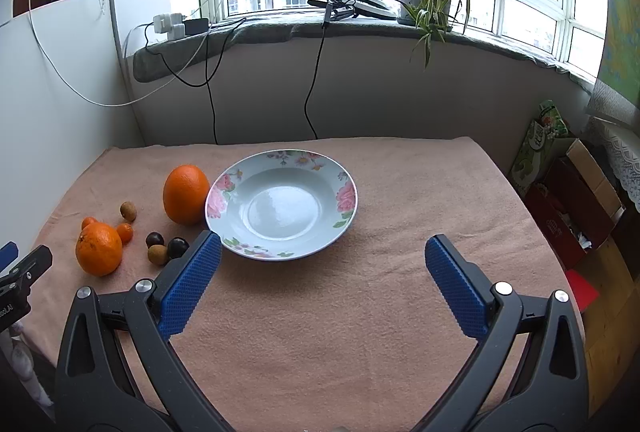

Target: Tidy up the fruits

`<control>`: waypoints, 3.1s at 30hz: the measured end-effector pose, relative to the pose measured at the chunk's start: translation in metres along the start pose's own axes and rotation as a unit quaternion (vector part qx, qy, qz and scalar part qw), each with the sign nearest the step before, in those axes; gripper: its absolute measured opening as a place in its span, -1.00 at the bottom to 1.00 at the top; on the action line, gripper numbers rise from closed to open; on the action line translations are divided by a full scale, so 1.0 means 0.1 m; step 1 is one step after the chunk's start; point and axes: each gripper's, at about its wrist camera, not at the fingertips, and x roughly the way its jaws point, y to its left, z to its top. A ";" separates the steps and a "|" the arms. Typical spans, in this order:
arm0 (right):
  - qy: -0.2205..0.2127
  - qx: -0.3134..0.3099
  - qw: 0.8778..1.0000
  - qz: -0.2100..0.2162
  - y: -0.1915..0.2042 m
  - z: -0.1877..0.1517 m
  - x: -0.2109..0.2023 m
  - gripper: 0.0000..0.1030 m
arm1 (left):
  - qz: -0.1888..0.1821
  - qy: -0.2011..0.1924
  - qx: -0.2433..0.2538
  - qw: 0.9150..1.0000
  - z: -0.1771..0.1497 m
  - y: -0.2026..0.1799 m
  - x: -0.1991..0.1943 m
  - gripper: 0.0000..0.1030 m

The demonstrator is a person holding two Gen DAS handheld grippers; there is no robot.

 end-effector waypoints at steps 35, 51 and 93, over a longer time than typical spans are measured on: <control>0.007 0.002 1.000 0.007 0.01 -0.02 0.02 1.00 | -0.005 0.002 -0.001 1.000 0.00 -0.04 -0.01 0.99; 0.009 0.000 1.000 0.008 0.02 -0.02 0.01 1.00 | -0.005 0.002 -0.004 1.000 -0.02 0.00 -0.01 0.99; 0.077 -0.049 0.977 0.191 0.63 0.04 0.42 1.00 | -0.024 0.051 -0.072 0.996 -0.20 0.57 0.31 0.99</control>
